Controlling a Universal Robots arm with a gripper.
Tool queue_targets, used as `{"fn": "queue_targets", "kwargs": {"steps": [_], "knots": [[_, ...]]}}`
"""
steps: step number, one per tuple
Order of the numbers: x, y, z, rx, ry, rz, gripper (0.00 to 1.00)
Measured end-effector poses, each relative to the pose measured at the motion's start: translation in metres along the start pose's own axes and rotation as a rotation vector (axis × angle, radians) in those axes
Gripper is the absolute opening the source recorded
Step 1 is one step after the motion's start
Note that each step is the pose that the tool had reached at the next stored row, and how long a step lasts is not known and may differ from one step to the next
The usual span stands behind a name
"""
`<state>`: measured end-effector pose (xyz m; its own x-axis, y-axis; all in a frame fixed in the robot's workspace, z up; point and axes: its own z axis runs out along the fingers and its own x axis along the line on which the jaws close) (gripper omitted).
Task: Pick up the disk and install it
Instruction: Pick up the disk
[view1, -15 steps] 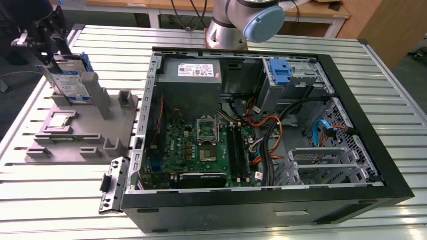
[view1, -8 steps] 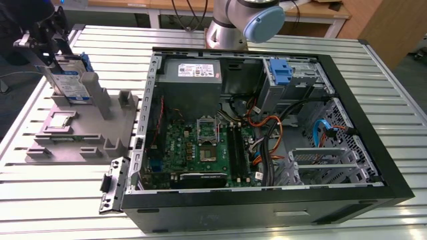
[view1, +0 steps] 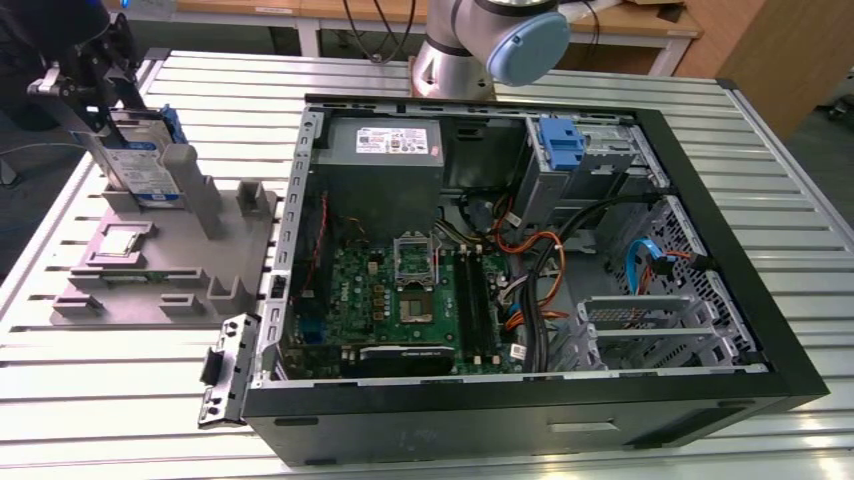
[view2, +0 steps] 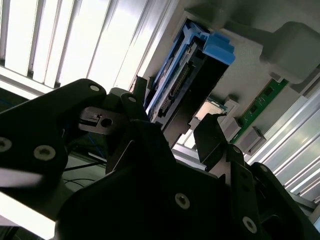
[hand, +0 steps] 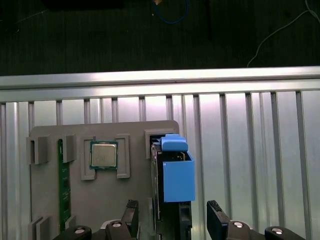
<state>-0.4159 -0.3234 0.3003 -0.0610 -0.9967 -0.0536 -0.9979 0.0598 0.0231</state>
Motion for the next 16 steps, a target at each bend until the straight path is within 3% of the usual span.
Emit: {"fn": "queue_targets", "kwargs": {"steps": [4, 6, 7, 8, 16], "knots": [[0.0000, 0.0000, 0.0001, 0.0000, 0.0000, 0.000, 0.64], [0.0000, 0.0000, 0.0001, 0.0000, 0.0000, 0.000, 0.51], [0.0000, 0.0000, 0.0001, 0.0000, 0.0000, 0.000, 0.51], [0.0000, 0.0000, 0.0001, 0.0000, 0.0000, 0.000, 0.45], [0.0000, 0.0000, -0.0003, 0.0001, 0.0000, 0.000, 0.45]]}}
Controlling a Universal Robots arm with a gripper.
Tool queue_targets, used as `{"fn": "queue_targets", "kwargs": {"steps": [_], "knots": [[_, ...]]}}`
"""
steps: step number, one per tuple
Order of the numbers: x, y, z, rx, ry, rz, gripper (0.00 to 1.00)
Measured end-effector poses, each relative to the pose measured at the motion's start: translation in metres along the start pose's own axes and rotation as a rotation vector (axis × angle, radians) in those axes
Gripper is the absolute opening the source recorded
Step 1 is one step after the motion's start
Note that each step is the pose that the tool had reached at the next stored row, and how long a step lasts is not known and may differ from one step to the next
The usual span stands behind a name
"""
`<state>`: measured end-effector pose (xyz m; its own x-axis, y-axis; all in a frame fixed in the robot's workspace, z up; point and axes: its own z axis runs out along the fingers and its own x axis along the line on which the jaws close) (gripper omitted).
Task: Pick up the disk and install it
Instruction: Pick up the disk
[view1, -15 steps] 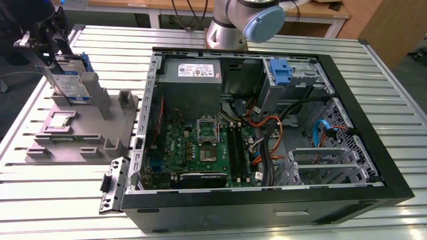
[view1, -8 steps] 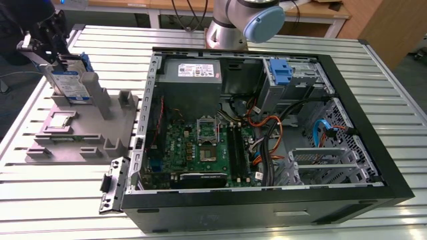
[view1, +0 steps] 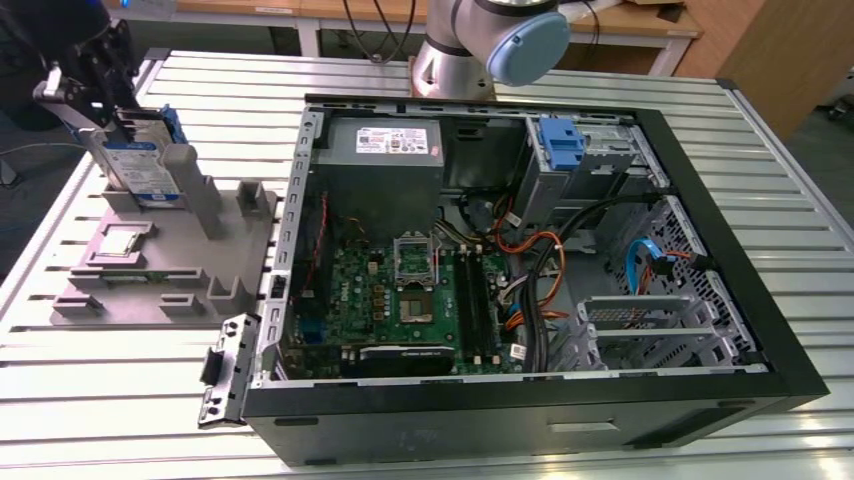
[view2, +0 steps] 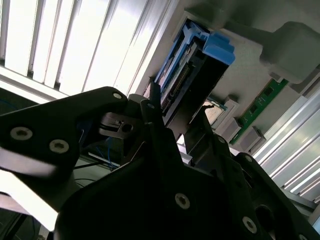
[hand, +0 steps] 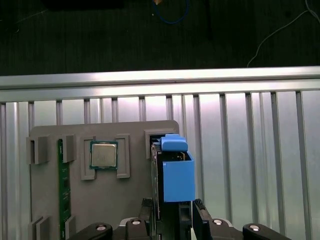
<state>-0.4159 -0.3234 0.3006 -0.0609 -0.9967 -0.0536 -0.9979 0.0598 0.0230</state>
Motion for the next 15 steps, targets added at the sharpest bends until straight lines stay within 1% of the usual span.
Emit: {"fn": "queue_targets", "kwargs": {"steps": [5, 8, 12, 13, 15], "knots": [[0.0000, -0.0001, -0.0012, -0.0006, 0.0000, 0.002, 0.45], [0.0001, -0.0002, -0.0013, -0.0001, 0.0023, 0.012, 0.45], [0.0000, -0.0001, -0.0013, 0.0000, 0.0024, 0.012, 0.45], [0.0000, -0.0002, -0.0011, -0.0010, 0.0025, 0.013, 0.45], [0.0000, -0.0003, -0.0008, -0.0099, 0.0031, 0.013, 0.45]]}}
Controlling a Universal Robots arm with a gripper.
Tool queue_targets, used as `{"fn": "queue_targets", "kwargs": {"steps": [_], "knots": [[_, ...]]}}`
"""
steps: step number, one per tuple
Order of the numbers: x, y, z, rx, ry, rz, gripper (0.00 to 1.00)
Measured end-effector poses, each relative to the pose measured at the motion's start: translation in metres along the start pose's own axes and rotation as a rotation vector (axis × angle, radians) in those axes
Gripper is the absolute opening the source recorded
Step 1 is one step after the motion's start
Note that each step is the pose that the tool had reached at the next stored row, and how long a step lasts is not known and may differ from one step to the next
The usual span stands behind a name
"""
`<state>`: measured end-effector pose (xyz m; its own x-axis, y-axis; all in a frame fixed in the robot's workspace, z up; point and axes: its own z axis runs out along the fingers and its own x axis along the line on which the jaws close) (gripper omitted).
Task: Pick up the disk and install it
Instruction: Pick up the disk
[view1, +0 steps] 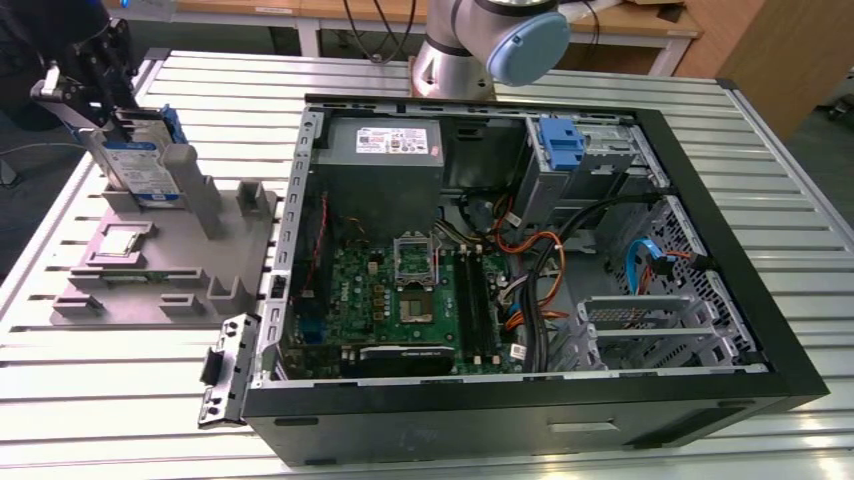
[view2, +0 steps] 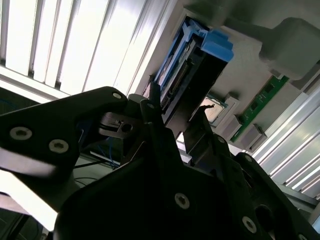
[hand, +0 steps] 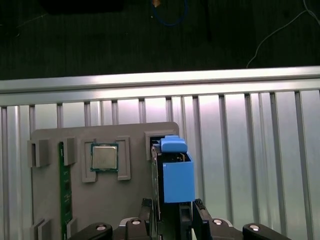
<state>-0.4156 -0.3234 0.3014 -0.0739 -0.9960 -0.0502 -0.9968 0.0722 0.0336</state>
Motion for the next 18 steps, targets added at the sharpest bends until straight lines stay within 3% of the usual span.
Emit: {"fn": "queue_targets", "kwargs": {"steps": [18], "knots": [[-0.0016, -0.0035, 0.0002, -0.0077, 0.0024, 0.000, 0.45]]}}
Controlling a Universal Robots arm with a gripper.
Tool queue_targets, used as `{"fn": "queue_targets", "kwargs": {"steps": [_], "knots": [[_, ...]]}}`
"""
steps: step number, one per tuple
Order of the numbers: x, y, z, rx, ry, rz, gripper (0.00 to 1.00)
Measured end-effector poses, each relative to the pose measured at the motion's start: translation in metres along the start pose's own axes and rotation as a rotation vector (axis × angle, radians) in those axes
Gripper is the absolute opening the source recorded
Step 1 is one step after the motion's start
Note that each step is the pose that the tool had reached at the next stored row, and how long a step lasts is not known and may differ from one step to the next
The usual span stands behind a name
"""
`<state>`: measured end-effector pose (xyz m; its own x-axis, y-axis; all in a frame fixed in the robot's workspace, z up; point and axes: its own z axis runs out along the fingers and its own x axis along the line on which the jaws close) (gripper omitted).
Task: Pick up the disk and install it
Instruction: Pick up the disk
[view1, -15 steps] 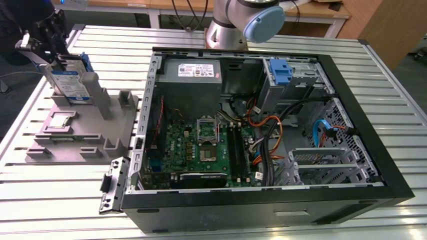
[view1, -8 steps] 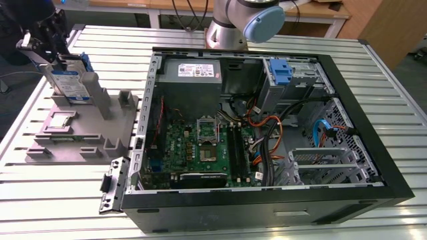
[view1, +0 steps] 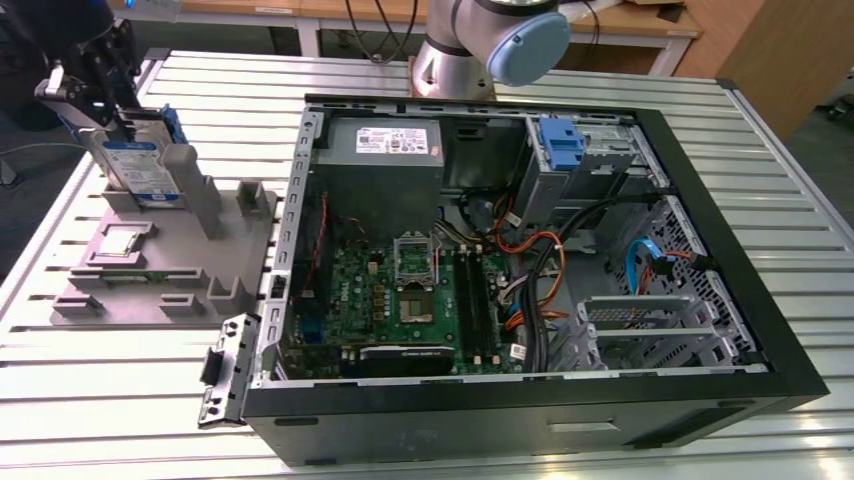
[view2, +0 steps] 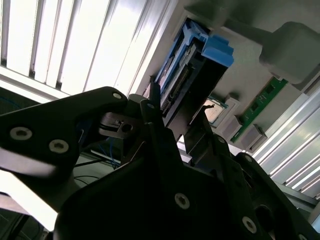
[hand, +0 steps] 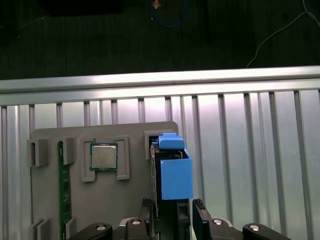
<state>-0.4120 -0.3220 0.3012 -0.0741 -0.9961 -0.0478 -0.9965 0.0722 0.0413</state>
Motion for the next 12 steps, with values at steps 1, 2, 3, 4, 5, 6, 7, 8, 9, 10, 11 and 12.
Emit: {"fn": "queue_targets", "kwargs": {"steps": [1, 2, 3, 4, 5, 6, 7, 8, 9, 10, 11, 12], "knots": [[0.0004, 0.0000, 0.0000, 0.0000, 0.0001, 0.000, 0.45], [0.0005, 0.0000, 0.0000, 0.0001, 0.0000, 0.000, 0.45], [0.0006, 0.0000, 0.0000, 0.0001, 0.0000, 0.000, 0.45], [0.0006, 0.0000, 0.0000, 0.0001, 0.0003, 0.000, 0.45], [0.0006, 0.0000, -0.0007, 0.0001, 0.0011, 0.000, 0.45], [0.0005, 0.0000, -0.0008, 0.0002, 0.0011, 0.000, 0.45], [0.0005, 0.0000, -0.0008, 0.0003, 0.0010, 0.000, 0.45], [0.0005, 0.0000, -0.0009, 0.0002, 0.0011, 0.000, 0.45], [0.0007, 0.0001, -0.0011, -0.0001, 0.0013, 0.000, 0.45], [0.0012, 0.0000, -0.0011, -0.0001, 0.0013, 0.000, 0.45], [0.0018, -0.0001, -0.0011, 0.0000, 0.0012, 0.000, 0.45], [0.0020, -0.0001, -0.0011, 0.0001, 0.0012, 0.000, 0.45]]}}
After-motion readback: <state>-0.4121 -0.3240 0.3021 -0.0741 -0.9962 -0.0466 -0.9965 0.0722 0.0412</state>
